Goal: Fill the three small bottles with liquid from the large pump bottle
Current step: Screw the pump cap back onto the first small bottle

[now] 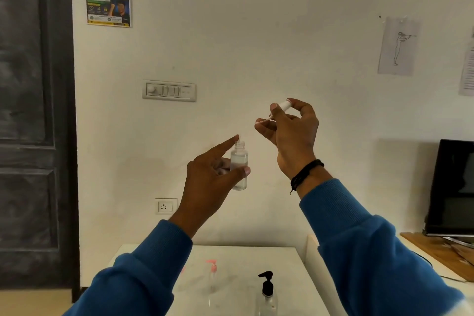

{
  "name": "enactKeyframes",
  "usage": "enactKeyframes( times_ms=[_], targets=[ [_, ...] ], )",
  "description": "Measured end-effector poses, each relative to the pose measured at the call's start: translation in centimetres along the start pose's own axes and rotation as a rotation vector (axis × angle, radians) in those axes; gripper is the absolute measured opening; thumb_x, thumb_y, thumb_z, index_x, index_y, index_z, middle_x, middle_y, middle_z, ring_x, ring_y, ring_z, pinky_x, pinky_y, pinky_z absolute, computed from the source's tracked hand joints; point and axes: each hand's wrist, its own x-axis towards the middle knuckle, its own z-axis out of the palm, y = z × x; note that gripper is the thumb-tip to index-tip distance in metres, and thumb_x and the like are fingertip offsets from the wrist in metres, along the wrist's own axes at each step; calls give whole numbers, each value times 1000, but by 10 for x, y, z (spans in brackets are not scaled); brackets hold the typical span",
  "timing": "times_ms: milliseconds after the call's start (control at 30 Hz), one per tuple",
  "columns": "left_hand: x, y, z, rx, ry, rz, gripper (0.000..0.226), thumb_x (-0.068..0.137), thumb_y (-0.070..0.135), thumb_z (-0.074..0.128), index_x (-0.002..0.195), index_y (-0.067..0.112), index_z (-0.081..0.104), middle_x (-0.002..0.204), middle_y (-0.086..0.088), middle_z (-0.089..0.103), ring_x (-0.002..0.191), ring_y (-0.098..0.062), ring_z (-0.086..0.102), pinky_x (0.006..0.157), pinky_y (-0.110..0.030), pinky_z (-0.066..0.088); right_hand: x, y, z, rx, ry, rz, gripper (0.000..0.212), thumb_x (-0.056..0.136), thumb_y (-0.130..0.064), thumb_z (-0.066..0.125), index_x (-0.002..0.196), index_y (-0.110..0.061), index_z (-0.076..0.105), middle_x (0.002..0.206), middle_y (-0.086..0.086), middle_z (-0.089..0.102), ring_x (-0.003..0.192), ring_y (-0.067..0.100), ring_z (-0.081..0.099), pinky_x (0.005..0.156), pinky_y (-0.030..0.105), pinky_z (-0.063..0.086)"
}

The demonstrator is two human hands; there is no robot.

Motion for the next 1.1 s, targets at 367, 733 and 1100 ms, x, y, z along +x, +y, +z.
enactKeyframes(
  times_ms=[367,733,1100],
  targets=[
    [0,2,2,25,-18,-7,67,79,25,83,141,28,57,91,2,74,84,-15,72,85,-41,61,-6,11,-3,-383,-141,-220,38,97,-10,69,130,-18,54,98,9,68,67,22,75,58,26,61],
    [5,1,8,50,-13,11,66,79,27,82,140,27,56,88,7,74,82,-8,72,79,-28,61,-9,21,1,-609,-240,-315,37,91,-15,76,122,-25,60,97,-6,68,78,15,72,71,31,64],
    [10,-3,7,104,26,46,66,80,28,83,139,30,56,79,8,70,73,-7,66,65,-9,50,-18,29,-1,-659,-273,-313,37,88,-15,79,119,-25,64,91,-9,68,80,8,70,63,10,55]
  ],
)
